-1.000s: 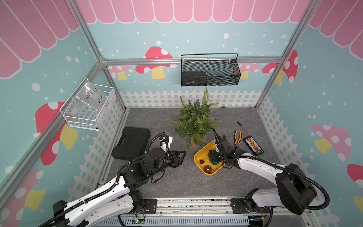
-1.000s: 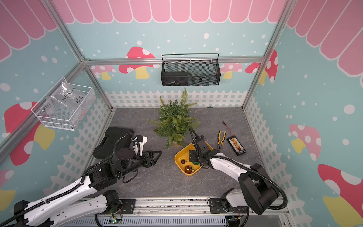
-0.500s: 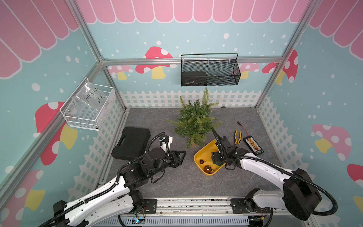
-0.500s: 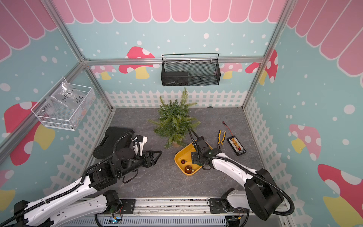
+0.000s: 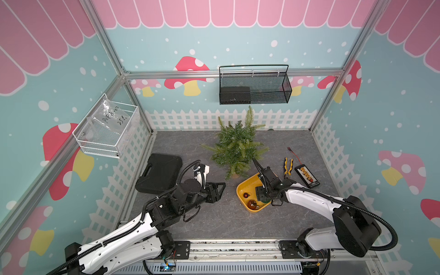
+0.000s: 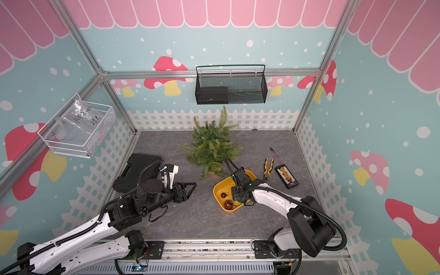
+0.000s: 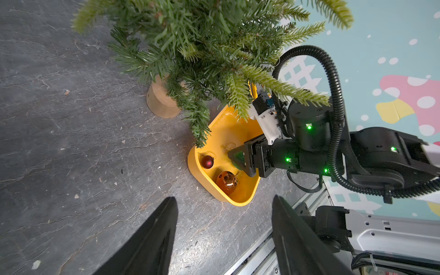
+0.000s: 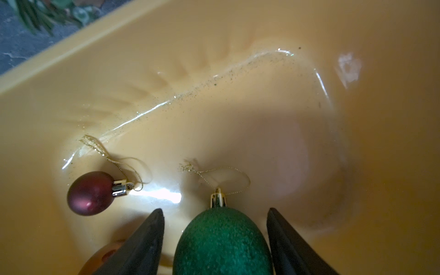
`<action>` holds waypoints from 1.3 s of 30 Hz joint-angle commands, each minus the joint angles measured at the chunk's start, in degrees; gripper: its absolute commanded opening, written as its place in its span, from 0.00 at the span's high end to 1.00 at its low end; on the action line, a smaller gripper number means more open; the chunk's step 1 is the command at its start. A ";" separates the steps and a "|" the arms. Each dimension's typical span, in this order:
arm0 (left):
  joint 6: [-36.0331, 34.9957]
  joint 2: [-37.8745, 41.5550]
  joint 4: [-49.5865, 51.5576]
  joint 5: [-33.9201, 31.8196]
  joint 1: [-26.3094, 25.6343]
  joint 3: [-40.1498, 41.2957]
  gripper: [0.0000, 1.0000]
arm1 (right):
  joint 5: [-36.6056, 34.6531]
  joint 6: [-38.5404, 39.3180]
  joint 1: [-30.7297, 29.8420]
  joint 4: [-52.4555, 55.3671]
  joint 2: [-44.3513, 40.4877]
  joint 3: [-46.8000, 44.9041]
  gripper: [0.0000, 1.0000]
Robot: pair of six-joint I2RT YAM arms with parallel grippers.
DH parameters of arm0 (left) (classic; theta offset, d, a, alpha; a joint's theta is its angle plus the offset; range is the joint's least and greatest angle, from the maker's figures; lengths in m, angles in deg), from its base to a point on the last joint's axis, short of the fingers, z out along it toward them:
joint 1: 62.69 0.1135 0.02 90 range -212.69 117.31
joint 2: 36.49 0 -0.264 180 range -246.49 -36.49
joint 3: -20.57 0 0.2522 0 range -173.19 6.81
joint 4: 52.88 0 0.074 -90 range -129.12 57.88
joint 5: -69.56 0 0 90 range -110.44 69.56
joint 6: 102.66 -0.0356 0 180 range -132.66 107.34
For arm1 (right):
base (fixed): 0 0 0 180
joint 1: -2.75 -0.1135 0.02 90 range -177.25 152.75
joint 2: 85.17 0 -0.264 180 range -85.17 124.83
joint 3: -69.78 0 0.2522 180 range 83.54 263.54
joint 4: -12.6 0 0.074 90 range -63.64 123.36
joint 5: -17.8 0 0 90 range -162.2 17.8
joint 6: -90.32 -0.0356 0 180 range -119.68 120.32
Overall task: Decorate the small christmas tree with ornaments
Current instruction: Pick up an ornament from the container.
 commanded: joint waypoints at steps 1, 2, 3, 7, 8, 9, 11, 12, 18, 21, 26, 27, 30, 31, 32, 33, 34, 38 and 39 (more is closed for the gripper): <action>0.75 0.60 0.55 -1.07 -0.31 0.09 0.35 | -1.14 0.33 -0.51 -0.50 0.17 -0.77 0.29; 0.69 0.58 0.54 -1.15 -0.31 0.07 0.35 | -1.13 0.29 -0.48 -0.29 0.05 -0.73 0.29; 0.66 0.60 0.62 -1.23 -0.31 0.07 0.35 | -1.20 0.39 -0.53 -0.10 -0.20 -0.60 0.28; 0.49 0.29 0.53 -1.33 -0.31 -0.15 0.34 | -0.86 0.82 -0.48 0.89 -0.21 -0.85 0.30; 0.49 0.25 0.54 -1.33 -0.31 -0.19 0.35 | -0.48 0.89 -0.48 0.99 -0.36 -1.23 0.29; 0.40 0.15 0.61 -1.33 -0.27 -0.19 0.35 | -0.39 0.90 -0.53 1.28 -0.57 -1.47 0.29; 0.48 0.03 0.58 -1.33 -0.31 -0.22 0.35 | -1.14 1.46 -0.53 2.26 -1.47 -1.49 0.29; 0.49 -0.02 0.54 -1.33 -0.31 -0.19 0.35 | -1.81 1.73 -0.51 2.85 -1.98 -1.48 0.28; 0.60 -0.02 0.37 -1.32 -0.31 -0.19 0.35 | -2.19 3.10 -0.48 4.50 -1.99 -2.09 0.29; 0.68 -0.02 0.38 -1.08 -0.31 -0.19 0.35 | -1.75 3.19 -0.48 4.52 -2.49 -2.74 0.29; 0.84 0.24 0.38 -0.93 -0.31 -0.02 0.35 | -0.80 3.63 -0.48 4.62 -2.61 -3.49 0.34; 0.89 0.29 0.43 -0.89 -0.31 -0.02 0.35 | -0.79 3.58 -0.50 4.52 -2.81 -3.50 0.36; 0.83 0.34 0.48 -0.67 -0.31 -0.19 0.35 | -1.04 3.21 -0.52 4.49 -3.81 -3.12 0.42; 0.87 0.36 0.46 -0.64 -0.31 -0.28 0.35 | -1.13 3.19 -0.51 4.67 -4.33 -2.84 0.43; 0.83 0.42 0.48 -0.62 -0.31 -0.43 0.35 | -1.13 3.27 -0.50 4.84 -5.19 -2.28 0.44; 0.75 0.41 0.48 -0.58 -0.31 -0.61 0.35 | -1.21 3.25 -0.53 5.09 -6.27 -1.72 0.44; 0.68 0.38 0.47 -0.53 -0.31 -0.79 0.35 | -1.40 3.40 -0.48 5.55 -7.20 -1.06 0.45; -0.49 -0.18 0.50 0.27 -0.31 -3.19 0.35 | -1.81 5.00 -0.48 9.46 -11.94 3.67 0.45; -0.97 -0.57 0.75 0.59 -0.31 -4.29 0.35 | -1.60 5.65 -0.48 10.61 -13.27 5.11 0.45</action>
